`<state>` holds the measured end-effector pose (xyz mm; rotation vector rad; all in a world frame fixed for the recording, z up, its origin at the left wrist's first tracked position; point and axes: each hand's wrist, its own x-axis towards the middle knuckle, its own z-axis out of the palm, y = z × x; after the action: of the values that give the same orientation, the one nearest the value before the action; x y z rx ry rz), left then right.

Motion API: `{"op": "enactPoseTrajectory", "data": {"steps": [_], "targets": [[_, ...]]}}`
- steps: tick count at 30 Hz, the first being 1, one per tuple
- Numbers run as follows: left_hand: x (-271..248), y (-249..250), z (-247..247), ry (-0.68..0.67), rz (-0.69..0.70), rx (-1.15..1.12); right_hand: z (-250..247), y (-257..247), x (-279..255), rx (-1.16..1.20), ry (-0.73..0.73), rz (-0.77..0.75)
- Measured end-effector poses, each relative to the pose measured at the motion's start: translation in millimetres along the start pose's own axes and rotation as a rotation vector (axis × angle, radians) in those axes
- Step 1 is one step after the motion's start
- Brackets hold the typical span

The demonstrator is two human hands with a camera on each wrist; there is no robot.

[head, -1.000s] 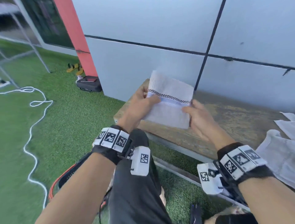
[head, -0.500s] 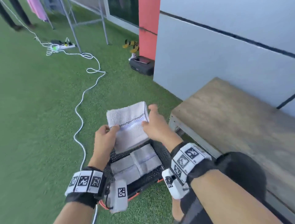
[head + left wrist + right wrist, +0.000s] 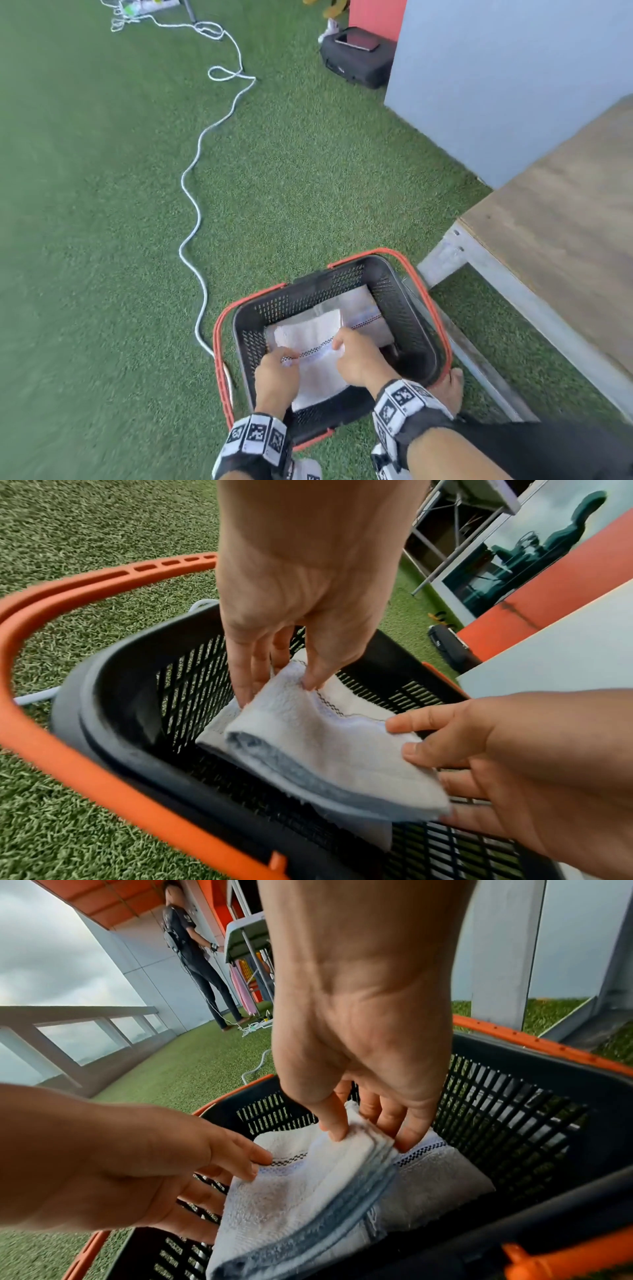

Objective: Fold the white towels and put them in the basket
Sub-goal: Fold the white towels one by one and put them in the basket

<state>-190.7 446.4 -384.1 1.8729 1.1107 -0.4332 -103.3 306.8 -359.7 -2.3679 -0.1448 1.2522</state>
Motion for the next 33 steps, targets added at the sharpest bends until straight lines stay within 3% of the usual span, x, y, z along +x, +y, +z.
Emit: {"op": "enactPoseTrajectory", "data": {"steps": [6,9,17,21,24,29,33], "targets": [[19,0,0,0.066,-0.096,-0.037,4,-2,29,0.094,-0.131,-0.06],[28,-5,0,0.009,-0.135,0.019,5,-6,34,0.1,-0.173,-0.064],[50,-14,-1,-0.119,-0.147,0.122,4,-5,25,0.126,-0.16,-0.067],[43,-5,-10,-0.1,-0.119,0.093,-9,-24,11,0.128,-0.091,-0.1],[32,14,-24,-0.037,-0.047,0.059,-25,-51,-7,0.161,0.006,-0.181],[-8,72,-51,0.071,0.239,-0.093,-75,-94,-57,0.203,0.19,-0.316],[-59,129,-77,0.013,0.461,-0.256,-126,-113,-118,0.292,0.371,-0.428]]}}
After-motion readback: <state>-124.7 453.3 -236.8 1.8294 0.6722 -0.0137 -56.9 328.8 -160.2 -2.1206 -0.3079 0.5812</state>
